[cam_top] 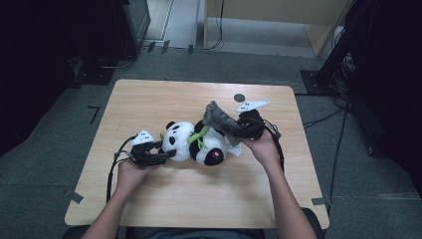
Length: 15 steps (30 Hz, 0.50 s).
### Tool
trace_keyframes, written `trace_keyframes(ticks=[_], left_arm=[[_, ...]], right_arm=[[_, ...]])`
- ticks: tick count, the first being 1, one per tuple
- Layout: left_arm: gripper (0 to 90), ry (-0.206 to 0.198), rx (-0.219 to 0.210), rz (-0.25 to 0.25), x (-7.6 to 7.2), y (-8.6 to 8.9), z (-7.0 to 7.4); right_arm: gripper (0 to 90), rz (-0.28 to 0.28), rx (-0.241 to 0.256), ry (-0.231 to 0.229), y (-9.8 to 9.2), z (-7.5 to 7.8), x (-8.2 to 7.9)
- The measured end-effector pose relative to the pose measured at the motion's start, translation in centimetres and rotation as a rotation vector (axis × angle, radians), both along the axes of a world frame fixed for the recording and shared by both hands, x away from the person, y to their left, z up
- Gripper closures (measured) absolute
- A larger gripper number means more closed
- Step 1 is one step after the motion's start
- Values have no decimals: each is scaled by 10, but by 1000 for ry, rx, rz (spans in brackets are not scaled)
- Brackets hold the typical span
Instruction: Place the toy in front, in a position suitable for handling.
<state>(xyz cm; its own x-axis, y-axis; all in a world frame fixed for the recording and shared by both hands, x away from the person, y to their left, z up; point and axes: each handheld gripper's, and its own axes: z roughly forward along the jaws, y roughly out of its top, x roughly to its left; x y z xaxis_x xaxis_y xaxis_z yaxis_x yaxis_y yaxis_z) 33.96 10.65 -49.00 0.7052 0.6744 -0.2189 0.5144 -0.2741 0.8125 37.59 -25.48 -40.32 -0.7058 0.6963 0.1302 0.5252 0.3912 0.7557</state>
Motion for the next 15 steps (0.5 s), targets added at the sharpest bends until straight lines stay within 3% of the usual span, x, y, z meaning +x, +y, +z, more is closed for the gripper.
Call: trace_keyframes(ticks=[15], left_arm=[[378,0,-4,0,0,0,0]], right_arm=[[706,-54,20,59,-25,-19,8]])
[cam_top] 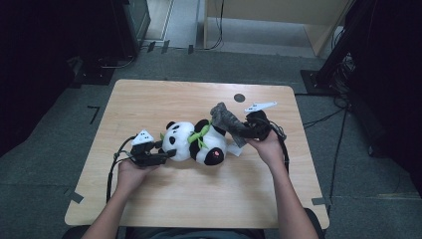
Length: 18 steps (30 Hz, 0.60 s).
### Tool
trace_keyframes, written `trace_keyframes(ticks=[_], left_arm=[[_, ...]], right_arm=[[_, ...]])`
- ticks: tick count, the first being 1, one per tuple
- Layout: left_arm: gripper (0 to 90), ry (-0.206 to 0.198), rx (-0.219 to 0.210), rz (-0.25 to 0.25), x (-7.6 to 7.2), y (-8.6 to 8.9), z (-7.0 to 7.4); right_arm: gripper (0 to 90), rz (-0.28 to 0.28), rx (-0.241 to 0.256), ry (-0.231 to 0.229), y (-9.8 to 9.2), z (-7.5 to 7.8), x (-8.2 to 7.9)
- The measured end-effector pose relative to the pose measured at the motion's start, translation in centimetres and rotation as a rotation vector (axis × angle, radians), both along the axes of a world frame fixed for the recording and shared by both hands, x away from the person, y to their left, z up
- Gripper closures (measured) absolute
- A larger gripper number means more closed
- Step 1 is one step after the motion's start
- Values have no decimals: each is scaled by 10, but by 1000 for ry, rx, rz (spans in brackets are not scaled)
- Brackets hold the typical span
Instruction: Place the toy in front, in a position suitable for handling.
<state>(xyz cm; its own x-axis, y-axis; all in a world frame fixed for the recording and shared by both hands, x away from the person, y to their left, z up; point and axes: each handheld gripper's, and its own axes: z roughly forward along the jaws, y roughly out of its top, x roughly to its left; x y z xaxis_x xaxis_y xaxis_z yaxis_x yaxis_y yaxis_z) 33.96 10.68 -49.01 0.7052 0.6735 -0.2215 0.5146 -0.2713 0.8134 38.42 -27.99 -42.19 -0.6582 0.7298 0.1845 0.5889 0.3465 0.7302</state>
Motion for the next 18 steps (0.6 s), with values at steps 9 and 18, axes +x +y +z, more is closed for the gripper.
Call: trace_keyframes(ticks=[9,18], left_arm=[[377,-1,2,-2,0,0,0],[377,-2,4,-4,0,0,0]], right_arm=[[708,-41,-37,60,-13,-11,4],[717,-114,-32,27,-30,-3,-1]])
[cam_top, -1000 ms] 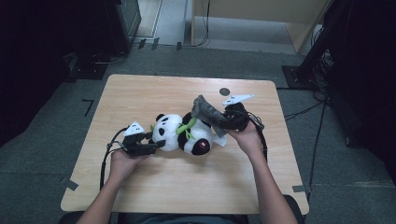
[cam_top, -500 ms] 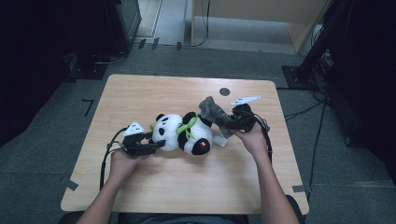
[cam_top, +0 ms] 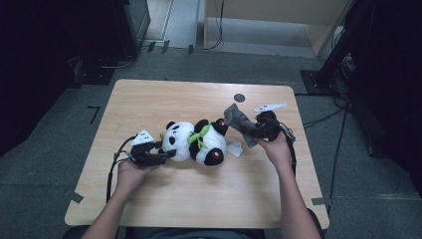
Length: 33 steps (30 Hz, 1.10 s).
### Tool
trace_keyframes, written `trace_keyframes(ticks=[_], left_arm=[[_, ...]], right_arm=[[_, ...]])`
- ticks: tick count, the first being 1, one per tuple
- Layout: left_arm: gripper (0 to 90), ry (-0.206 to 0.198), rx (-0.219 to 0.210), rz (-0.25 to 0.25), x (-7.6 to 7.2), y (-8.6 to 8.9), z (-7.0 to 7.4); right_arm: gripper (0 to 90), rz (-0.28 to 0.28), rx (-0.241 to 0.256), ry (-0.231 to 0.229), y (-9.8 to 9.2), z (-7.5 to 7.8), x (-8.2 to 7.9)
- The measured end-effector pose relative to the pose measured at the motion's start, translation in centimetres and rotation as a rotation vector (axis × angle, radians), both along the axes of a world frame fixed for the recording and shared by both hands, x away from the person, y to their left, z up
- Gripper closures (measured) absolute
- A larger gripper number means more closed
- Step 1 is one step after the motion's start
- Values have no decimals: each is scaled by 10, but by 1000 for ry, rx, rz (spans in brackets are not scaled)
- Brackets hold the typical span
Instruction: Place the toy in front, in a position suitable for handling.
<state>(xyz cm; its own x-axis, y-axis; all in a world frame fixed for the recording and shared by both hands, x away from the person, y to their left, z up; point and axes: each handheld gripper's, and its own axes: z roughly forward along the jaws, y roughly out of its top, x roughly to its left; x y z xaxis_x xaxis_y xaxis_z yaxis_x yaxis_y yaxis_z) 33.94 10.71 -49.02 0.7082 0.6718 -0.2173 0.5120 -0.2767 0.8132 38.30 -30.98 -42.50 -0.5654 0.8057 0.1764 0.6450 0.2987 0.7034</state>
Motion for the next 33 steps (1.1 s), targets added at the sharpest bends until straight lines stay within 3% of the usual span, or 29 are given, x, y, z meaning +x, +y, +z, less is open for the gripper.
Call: trace_keyframes(ticks=[3,8,12,17,22,25,31,33], left_arm=[[377,1,-1,-1,0,0,0],[377,2,3,1,0,0,0],[377,4,2,3,0,0,1],[379,12,-4,7,0,-1,1],[385,26,-7,14,2,-1,2],[387,32,-5,14,2,-1,3],[387,40,-10,17,2,-1,3],[387,41,-11,18,2,-1,3]], right_arm=[[717,25,36,-42,-1,15,-12],[716,120,88,-113,9,38,-35],[716,209,78,-143,24,45,-50],[716,334,22,-126,46,44,-68],[713,426,-45,-71,64,37,-78],[703,454,-86,-46,71,31,-78],[698,455,-91,9,64,25,-74],[701,448,-82,1,59,21,-73]])
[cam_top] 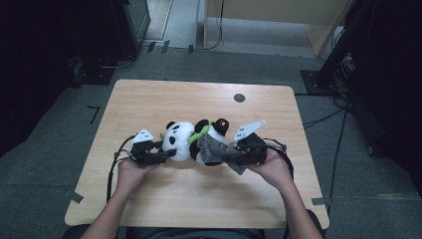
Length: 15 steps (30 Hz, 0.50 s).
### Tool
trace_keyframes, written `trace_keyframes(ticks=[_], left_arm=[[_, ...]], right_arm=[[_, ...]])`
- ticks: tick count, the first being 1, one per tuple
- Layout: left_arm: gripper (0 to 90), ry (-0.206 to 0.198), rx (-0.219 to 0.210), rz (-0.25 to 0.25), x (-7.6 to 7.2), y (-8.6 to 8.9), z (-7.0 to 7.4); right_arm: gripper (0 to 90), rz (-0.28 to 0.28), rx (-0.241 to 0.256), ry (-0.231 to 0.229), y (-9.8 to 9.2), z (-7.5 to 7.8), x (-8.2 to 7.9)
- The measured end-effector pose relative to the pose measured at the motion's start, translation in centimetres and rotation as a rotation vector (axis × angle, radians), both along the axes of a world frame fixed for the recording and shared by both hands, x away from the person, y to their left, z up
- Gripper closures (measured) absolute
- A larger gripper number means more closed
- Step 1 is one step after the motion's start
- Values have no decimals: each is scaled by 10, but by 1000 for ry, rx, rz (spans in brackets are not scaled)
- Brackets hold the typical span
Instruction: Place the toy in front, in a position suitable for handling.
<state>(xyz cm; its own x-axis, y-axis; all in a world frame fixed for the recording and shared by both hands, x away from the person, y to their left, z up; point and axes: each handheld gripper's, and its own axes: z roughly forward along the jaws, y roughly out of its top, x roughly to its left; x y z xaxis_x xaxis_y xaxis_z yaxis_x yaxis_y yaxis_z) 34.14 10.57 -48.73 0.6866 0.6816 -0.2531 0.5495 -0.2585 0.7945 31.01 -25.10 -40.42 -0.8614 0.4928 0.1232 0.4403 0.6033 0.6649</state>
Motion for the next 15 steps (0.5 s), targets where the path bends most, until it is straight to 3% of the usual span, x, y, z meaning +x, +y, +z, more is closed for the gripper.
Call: trace_keyframes(ticks=[3,8,11,15], left_arm=[[387,0,0,0,0,0,0],[387,4,-2,0,0,0,0],[387,7,-2,-2,1,0,0],[387,12,-7,-3,2,0,0]], right_arm=[[707,-13,11,13,-8,-9,3],[707,-48,-13,8,-14,-21,7],[709,-61,10,39,-17,-29,10],[709,-66,-3,44,-16,-35,10]])
